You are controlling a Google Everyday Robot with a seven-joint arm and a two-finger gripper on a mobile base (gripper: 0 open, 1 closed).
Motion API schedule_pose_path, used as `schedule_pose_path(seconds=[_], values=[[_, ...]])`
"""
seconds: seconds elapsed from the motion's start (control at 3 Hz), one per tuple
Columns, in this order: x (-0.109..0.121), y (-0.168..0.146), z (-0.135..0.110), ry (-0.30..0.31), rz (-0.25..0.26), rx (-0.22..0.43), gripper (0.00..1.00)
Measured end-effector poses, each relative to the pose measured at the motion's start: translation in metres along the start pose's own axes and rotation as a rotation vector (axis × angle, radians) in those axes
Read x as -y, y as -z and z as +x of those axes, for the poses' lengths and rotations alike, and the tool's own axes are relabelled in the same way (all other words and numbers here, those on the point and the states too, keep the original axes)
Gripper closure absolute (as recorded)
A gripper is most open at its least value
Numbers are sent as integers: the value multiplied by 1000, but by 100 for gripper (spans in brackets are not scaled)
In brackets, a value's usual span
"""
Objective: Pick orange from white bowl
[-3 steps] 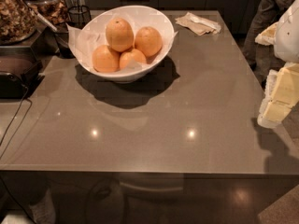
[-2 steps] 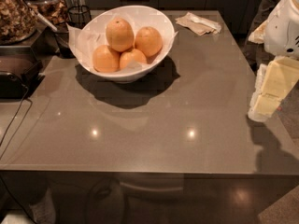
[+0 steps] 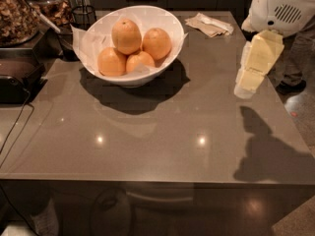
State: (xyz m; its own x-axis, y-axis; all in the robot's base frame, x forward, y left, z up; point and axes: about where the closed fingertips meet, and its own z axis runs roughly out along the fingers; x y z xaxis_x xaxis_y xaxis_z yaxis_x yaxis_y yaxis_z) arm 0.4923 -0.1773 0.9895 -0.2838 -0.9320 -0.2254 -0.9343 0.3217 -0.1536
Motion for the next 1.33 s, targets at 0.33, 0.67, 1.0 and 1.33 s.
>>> schedule_pose_path(seconds=[0.33, 0.67, 1.0, 1.33], values=[[11, 0, -39, 79, -1, 17, 0], [17, 1, -47, 82, 27, 41, 0], [30, -5, -61, 67, 13, 124, 0], [50, -21, -92, 73, -48, 184, 0]])
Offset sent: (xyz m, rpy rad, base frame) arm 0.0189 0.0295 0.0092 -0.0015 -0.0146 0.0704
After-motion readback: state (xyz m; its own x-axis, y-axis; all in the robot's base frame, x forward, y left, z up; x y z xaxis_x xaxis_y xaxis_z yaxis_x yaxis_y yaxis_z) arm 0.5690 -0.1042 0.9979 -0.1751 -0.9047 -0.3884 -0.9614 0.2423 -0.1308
